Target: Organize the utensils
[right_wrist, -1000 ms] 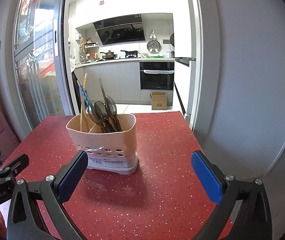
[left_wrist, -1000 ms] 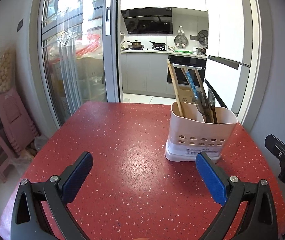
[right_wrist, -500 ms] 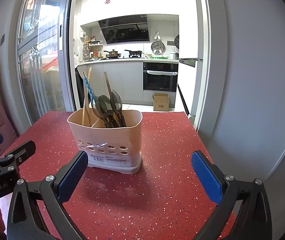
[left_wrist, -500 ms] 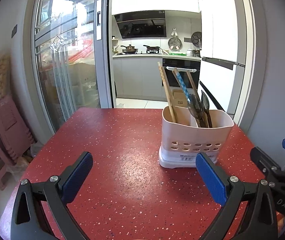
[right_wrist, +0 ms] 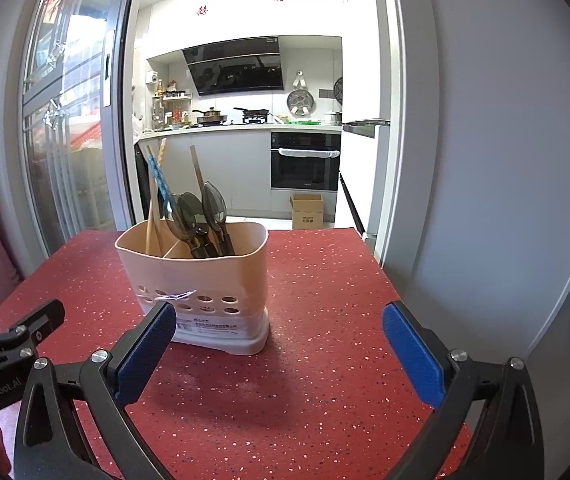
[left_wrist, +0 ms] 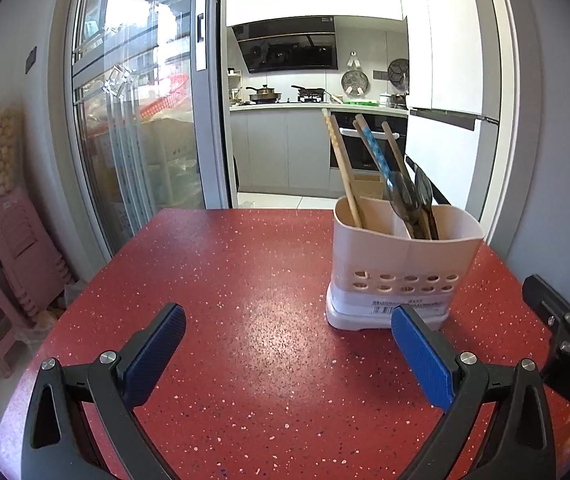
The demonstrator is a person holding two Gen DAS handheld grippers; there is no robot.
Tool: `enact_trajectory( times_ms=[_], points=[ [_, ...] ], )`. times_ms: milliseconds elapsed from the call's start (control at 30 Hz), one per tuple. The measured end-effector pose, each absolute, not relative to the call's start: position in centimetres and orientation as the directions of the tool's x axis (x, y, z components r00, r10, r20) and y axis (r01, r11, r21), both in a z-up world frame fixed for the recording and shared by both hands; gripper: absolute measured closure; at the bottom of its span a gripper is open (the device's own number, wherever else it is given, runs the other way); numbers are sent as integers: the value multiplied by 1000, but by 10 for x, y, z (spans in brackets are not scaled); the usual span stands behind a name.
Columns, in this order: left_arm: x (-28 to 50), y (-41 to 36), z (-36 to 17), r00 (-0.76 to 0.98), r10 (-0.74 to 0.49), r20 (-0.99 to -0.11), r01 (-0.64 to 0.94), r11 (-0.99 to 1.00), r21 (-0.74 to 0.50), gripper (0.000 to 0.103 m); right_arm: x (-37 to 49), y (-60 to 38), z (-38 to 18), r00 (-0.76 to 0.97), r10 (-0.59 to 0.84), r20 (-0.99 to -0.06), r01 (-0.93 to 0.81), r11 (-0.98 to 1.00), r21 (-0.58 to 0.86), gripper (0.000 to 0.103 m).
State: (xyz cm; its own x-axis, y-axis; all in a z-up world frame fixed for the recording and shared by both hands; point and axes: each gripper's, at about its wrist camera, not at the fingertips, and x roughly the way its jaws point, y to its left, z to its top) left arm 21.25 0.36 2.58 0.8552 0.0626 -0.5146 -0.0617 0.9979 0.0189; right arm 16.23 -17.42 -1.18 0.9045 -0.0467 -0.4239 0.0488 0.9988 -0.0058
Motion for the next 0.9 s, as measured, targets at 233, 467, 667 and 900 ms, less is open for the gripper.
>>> enact_trajectory(
  times_ms=[233,467,667,900],
  points=[
    [213,2,18,857,63,-511,-54,998,33,0,161,-175,-15,907,-48,-418,50,999,-8,0],
    [213,7,16,861,60,-505,-59,998,19,0,159,-174,-16,915,-41,-401,44,999,-2,0],
    [212,6,15,868,57,-494,-51,998,26,0,156,-173,-18,920,-29,-391,33,999,3,0],
    [212,6,15,867,53,-496,-51,999,16,0,157,-173,-18,922,-26,-387,31,999,7,0]
  ],
)
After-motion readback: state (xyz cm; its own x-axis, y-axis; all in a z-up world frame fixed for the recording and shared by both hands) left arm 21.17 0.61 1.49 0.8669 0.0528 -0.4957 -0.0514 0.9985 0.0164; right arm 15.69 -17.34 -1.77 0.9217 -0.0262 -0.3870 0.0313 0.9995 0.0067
